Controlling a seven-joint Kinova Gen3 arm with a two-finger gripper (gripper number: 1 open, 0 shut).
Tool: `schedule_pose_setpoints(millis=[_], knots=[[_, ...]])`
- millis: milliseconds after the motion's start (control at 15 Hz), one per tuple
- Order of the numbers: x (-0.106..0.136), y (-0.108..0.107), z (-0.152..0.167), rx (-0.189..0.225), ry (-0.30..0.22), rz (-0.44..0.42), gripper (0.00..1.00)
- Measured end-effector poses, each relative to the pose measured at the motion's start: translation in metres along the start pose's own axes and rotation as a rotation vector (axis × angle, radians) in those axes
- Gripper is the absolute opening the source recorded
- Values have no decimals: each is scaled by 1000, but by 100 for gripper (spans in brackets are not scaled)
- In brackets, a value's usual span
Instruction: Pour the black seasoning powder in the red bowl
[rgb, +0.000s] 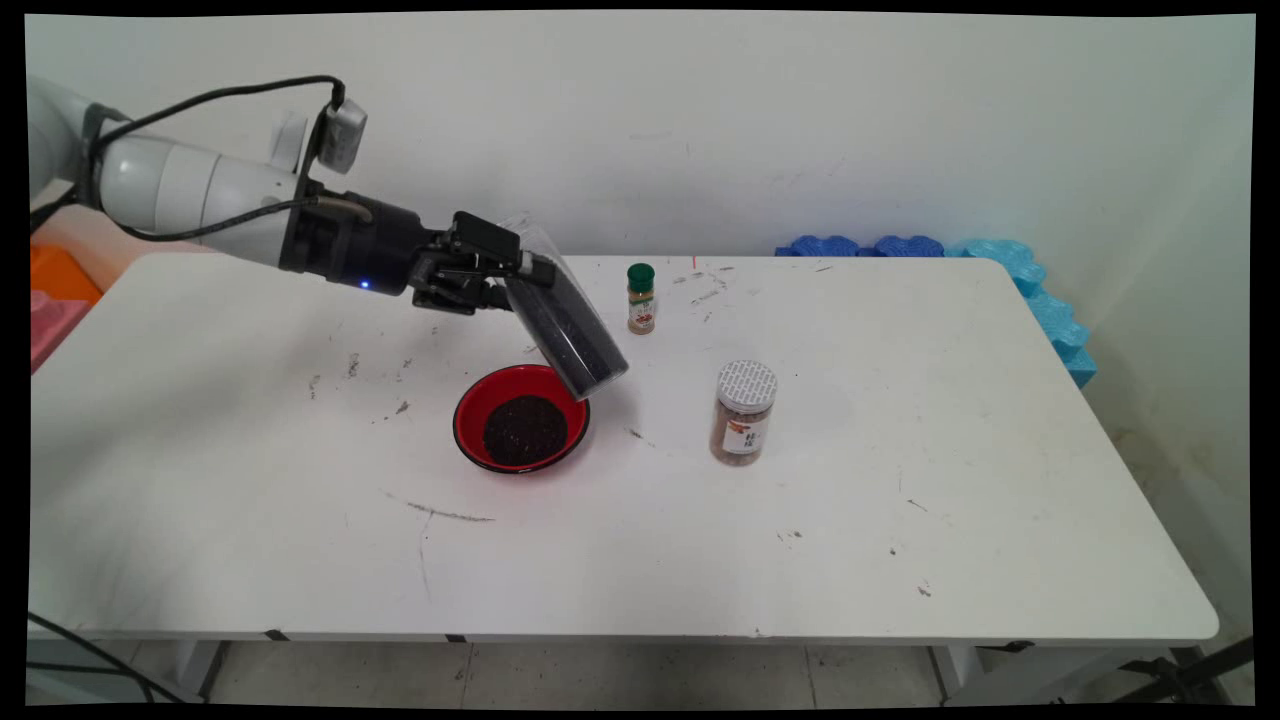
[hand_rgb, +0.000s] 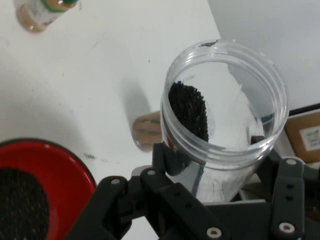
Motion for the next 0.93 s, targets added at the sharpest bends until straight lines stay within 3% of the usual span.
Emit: schedule_pose_setpoints(millis=[467,933], knots=[[4,16,-3,-7,-14,269,0],[9,25,-5,-2,-21,455,0]])
